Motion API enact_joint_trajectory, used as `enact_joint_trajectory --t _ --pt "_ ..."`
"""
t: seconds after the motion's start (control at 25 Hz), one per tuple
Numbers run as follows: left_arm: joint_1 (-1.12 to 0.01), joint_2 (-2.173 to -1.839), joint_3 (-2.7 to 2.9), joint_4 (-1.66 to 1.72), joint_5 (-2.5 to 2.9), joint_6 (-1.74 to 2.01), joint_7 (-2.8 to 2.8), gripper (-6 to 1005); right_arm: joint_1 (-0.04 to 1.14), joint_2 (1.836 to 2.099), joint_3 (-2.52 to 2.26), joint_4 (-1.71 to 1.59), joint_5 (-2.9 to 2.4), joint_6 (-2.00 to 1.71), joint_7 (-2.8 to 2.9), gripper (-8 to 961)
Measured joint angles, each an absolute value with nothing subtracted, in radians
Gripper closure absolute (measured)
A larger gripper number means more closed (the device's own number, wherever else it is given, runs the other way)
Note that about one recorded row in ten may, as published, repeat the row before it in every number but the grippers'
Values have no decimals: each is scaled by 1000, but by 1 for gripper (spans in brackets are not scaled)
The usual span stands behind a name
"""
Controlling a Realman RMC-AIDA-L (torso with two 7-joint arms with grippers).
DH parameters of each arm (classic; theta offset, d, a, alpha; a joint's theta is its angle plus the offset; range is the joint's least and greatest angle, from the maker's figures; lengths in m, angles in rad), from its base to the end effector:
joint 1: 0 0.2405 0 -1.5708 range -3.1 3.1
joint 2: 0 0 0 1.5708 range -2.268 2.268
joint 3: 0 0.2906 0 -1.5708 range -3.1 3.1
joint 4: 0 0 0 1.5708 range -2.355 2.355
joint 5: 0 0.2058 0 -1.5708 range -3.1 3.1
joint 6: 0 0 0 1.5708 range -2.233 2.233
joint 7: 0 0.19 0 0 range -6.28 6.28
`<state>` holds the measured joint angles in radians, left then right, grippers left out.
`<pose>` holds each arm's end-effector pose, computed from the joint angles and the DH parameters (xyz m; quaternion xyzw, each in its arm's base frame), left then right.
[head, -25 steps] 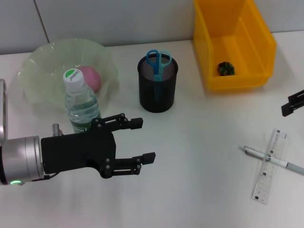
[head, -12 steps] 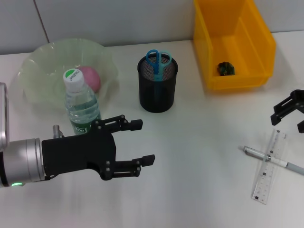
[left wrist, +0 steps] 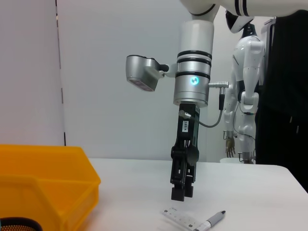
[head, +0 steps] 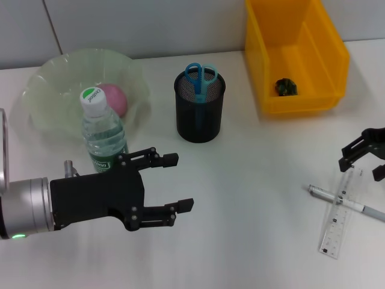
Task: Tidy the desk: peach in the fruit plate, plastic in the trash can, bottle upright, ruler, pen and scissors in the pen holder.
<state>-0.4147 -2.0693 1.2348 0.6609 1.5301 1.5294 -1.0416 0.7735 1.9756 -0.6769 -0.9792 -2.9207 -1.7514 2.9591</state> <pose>-0.2294 0.3109 -0.0944 -0.9520 -0.0331 -0.2930 0.0821 0.3152 0.3881 0.0344 -0.6348 0.7359 -0.1219 0.2019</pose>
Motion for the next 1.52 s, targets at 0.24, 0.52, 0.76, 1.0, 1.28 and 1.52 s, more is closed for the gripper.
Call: enact_joint_trajectory --t 0.24,0.52,0.76,1.0,1.28,1.52 --pt "-414 -2068 1235 661 1531 1531 -1048 188 755 1967 -676 -973 -2921 -1730 2959 215" --pt "-414 -2068 1235 661 1531 1531 -1048 189 753 1966 -678 -940 -2920 -1688 2958 214" --pt "-416 -2068 1235 661 1531 1532 -1048 189 760 1962 -683 -909 -2919 -1655 2957 214" --pt "-419 -2068 1235 661 1531 1533 -1048 188 777 1950 -691 -853 -2919 -1626 2956 214" --pt "-420 -2068 1235 661 1531 1533 -1048 188 791 1944 -691 -829 -2919 -1602 2952 214" --pt "-422 -2068 1235 661 1531 1531 -1045 189 811 1938 -695 -800 -2919 -1600 2943 214"
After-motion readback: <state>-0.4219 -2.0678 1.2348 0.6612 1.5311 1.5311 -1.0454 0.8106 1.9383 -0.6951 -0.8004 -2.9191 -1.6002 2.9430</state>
